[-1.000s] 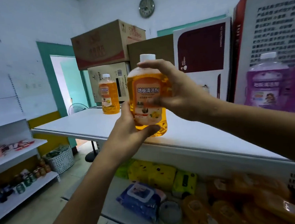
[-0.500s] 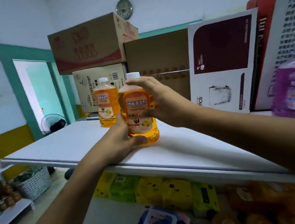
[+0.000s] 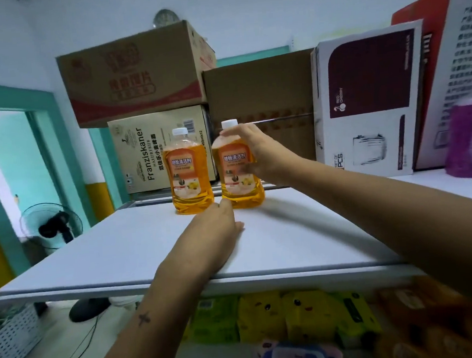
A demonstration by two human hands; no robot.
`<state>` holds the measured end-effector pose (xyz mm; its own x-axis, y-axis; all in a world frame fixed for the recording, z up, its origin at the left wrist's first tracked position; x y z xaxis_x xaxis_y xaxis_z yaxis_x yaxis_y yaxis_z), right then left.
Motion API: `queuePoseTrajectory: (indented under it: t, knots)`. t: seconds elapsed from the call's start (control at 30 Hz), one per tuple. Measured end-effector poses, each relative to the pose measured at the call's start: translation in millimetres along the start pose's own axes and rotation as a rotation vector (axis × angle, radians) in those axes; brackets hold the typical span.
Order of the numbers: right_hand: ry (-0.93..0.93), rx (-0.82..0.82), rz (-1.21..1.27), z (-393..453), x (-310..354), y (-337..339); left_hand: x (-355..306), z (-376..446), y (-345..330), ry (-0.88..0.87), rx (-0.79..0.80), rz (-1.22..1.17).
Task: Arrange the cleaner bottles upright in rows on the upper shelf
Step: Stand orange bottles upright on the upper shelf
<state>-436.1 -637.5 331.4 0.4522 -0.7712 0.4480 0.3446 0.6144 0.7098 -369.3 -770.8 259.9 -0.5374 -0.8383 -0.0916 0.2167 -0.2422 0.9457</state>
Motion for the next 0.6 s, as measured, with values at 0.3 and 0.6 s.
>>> queuePoseTrajectory:
  t: [0.3, 0.6]
  knots:
    - [-0.116, -0.003, 0.036, 31.7, -5.5, -21.9, -0.2, -3.2, 1.1, -0.061, -0.047, -0.007]
    - [-0.129, 0.036, 0.063, 18.3, 1.5, -9.0, 0.8, -4.9, 0.8, -0.092, -0.071, -0.024]
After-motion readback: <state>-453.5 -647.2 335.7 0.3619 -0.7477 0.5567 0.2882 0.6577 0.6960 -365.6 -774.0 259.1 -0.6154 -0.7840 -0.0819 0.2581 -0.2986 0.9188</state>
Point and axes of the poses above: each hand's wrist, its own z-axis towards the middle knuckle, its own y-axis out of the back of the hand, x = y × z, the point moved 5 cm from there along z, towards the middle knuckle, and after that the axes turned 11 degrees about -y, right-handed, at the moved point
